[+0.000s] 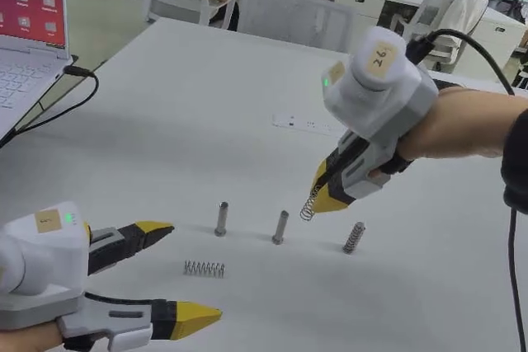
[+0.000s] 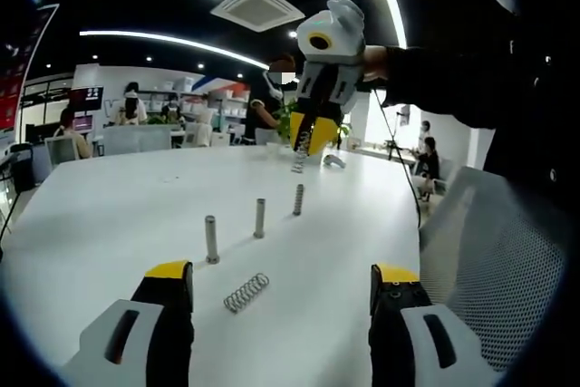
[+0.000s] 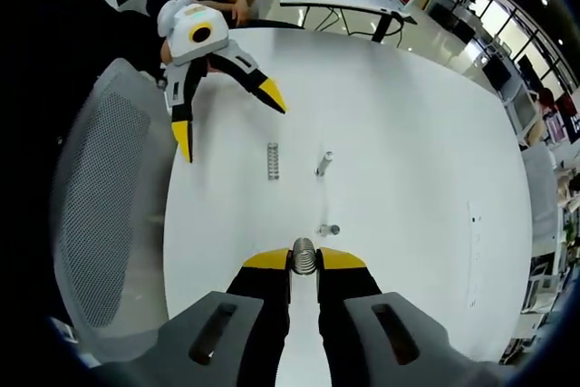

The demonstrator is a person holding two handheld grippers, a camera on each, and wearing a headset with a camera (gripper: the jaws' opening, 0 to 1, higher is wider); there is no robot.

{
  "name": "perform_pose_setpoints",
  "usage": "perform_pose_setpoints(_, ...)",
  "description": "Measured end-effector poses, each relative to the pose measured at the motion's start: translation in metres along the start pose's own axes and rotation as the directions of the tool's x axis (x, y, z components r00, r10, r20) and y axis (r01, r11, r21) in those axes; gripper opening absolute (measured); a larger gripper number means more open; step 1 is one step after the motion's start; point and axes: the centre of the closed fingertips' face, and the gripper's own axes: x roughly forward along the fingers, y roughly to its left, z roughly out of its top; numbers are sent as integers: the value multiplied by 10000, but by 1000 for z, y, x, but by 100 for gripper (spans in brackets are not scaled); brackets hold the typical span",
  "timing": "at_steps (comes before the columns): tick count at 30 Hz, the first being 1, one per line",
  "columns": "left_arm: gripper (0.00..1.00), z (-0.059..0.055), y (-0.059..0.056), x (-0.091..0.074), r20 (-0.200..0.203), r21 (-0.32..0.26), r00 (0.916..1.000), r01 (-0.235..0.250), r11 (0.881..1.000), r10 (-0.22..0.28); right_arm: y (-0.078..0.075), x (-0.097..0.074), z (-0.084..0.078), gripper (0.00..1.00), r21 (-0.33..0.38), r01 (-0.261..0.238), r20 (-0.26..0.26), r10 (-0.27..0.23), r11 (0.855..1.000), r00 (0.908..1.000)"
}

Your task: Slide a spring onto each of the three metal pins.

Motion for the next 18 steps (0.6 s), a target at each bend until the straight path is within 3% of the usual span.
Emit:
perform_pose_setpoints(7,77,-1,0,-3,-26,-54,10000,-53,10000,53,-18,15,0,8,-73,310,-117,-311,9995,9994)
perform_pose_setpoints(18,76,-4,2,-6,-162,-123,9997,-175,9998,173,-26,33,-3,8,72,99,-233,-97,9999,9997)
